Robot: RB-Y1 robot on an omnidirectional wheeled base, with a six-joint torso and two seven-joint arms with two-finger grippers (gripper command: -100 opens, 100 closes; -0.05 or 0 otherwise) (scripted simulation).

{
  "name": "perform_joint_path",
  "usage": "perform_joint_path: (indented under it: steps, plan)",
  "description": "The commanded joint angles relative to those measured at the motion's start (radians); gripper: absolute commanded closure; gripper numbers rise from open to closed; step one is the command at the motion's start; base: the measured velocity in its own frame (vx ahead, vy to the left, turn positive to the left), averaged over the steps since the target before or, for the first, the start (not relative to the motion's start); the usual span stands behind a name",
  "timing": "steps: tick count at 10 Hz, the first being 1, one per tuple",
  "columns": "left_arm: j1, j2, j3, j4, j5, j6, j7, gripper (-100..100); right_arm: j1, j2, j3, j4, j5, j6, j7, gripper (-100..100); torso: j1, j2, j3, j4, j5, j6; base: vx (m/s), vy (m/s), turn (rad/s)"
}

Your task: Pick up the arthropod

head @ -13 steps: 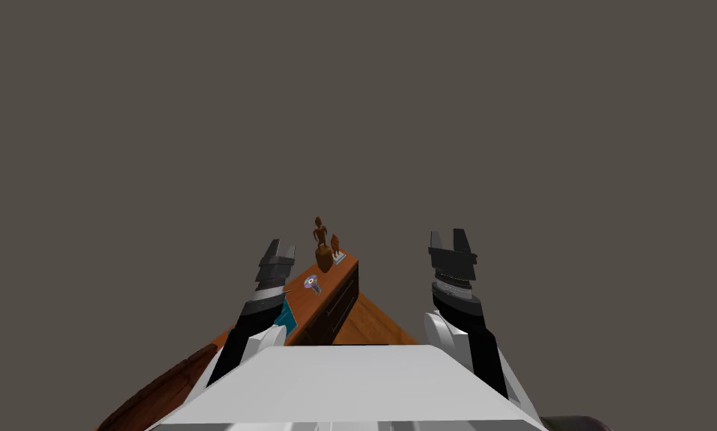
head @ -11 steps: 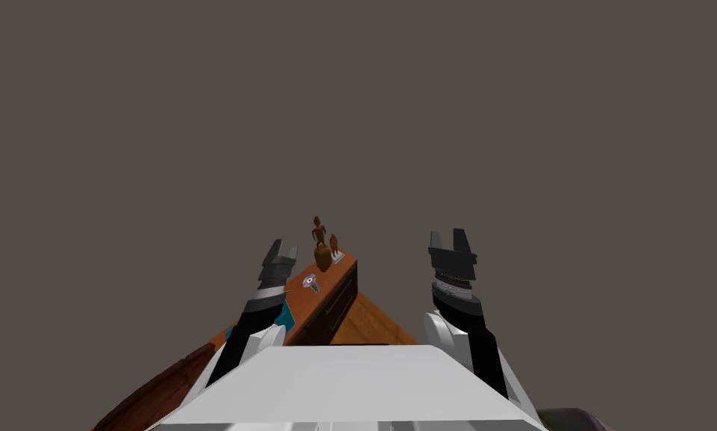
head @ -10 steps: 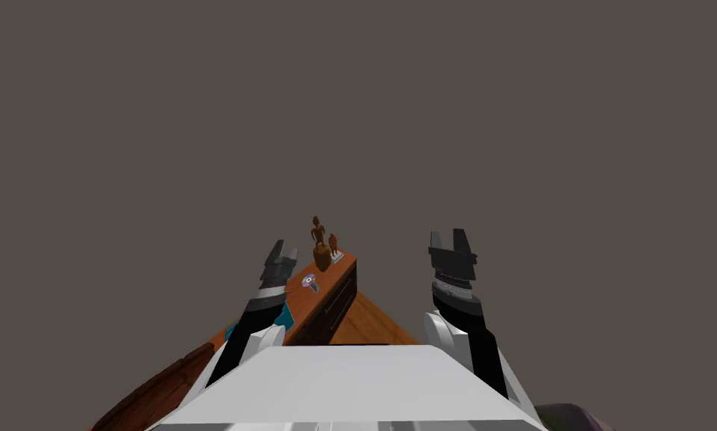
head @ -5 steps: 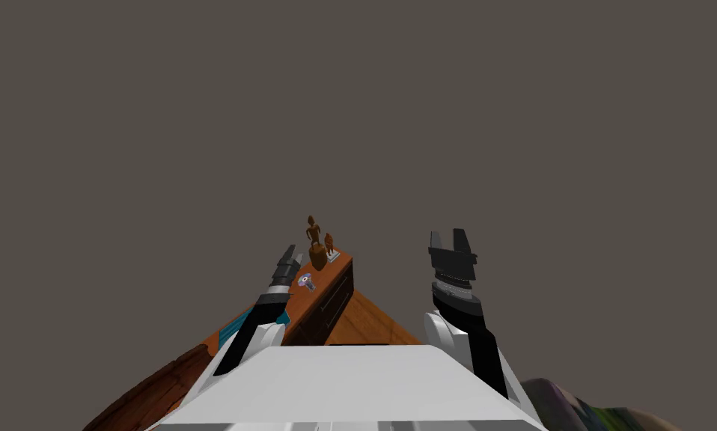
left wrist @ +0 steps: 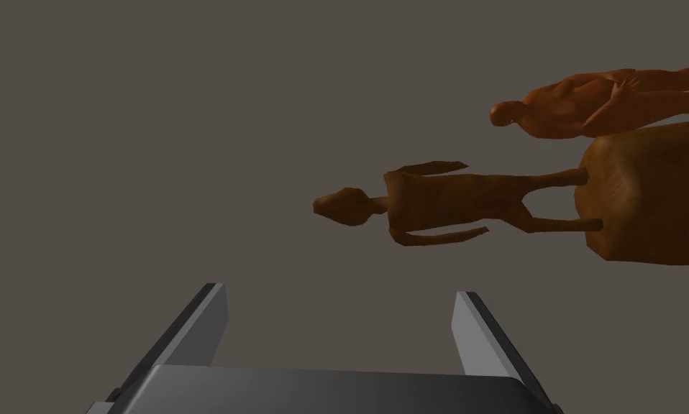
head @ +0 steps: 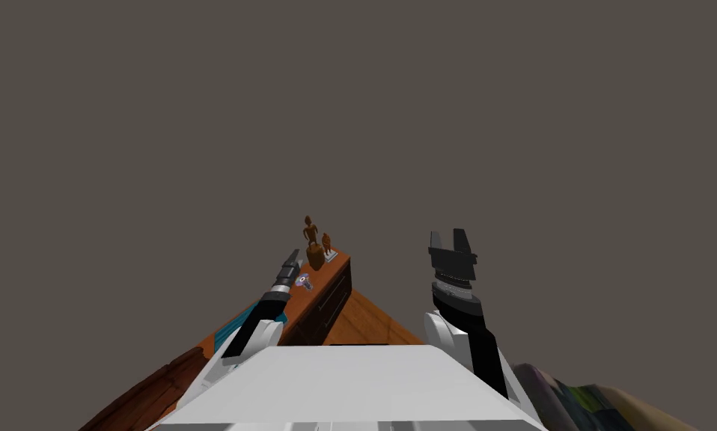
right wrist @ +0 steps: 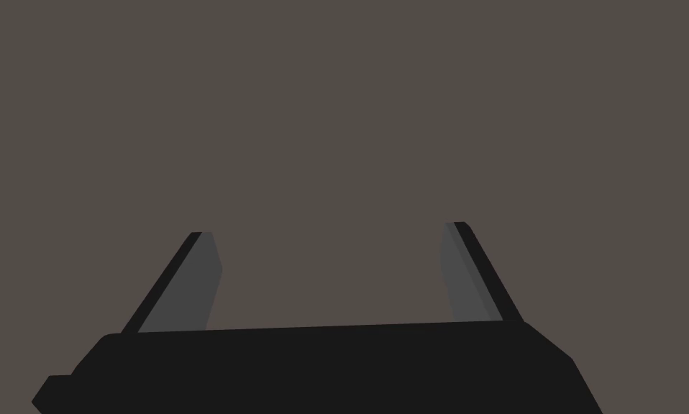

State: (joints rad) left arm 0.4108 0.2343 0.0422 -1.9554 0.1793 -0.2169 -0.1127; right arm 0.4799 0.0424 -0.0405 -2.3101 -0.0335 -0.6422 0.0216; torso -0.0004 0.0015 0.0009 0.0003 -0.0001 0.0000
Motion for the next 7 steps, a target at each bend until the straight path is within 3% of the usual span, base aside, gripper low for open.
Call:
perform_joint_path:
  steps: [1,3,6,7]
  plan:
    - [-0.007,0.013,0.002,0.029,0.013,0.016,-0.015,-100,0.000,0.000,0.000,0.000,0.000,0.000,0.000,0,0.000,0.000,0.000,0.000,0.000,0.000,-0.017,-0.008,-0.040]
    - [-0.044,0.057,0.005,0.103,0.065,0.077,-0.075,-100,0.000,0.000,0.000,0.000,0.000,0.000,0.000,0,0.000,0.000,0.000,0.000,0.000,0.000,-0.024,-0.016,-0.086]
    - [-0.063,0.078,0.006,0.164,0.093,0.115,-0.106,-100,0.000,0.000,0.000,0.000,0.000,0.000,0.000,0,0.000,0.000,0.000,0.000,0.000,0.000,-0.022,-0.008,-0.041]
    - [-0.083,0.099,0.005,0.200,0.120,0.148,-0.136,-100,0.000,0.000,0.000,0.000,0.000,0.000,0.000,0,0.000,0.000,0.000,0.000,0.000,0.000,-0.017,-0.007,-0.060]
